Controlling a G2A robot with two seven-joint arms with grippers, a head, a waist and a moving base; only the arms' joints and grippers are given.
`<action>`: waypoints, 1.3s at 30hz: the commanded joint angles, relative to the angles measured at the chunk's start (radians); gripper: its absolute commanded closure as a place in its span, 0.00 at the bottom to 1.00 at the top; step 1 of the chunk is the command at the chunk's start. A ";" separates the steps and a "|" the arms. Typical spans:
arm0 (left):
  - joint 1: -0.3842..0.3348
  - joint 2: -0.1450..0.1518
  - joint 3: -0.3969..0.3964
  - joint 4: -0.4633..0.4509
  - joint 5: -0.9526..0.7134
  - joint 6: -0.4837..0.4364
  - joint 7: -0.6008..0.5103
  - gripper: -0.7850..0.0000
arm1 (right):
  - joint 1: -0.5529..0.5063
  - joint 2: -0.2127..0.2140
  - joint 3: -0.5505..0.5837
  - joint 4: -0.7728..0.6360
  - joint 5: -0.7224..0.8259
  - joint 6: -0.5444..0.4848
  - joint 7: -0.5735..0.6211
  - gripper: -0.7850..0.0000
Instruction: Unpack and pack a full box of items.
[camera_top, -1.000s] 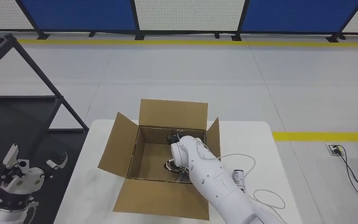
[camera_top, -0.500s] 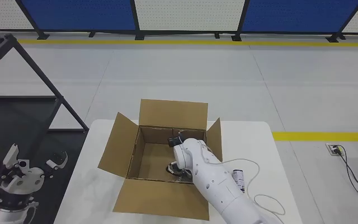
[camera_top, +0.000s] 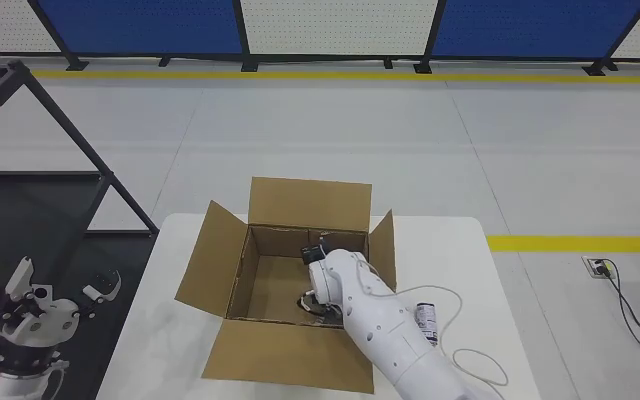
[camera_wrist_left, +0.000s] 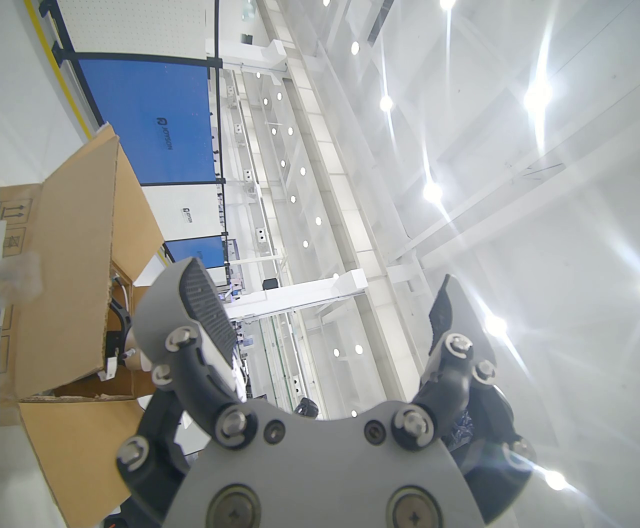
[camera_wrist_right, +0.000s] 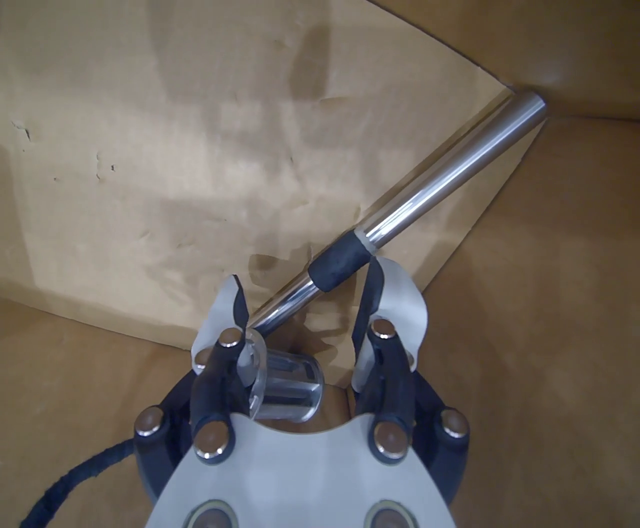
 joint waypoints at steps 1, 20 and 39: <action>0.000 0.000 0.000 0.000 0.000 0.000 0.000 0.00 | 0.001 -0.004 -0.003 0.003 -0.001 0.013 -0.005 0.49; 0.000 0.000 0.000 0.000 0.000 0.000 0.000 0.00 | 0.052 -0.049 -0.009 0.126 0.021 0.093 -0.060 0.59; 0.000 0.000 0.000 0.000 0.000 0.000 0.000 0.00 | 0.078 -0.068 0.000 0.179 0.044 -0.008 -0.116 1.00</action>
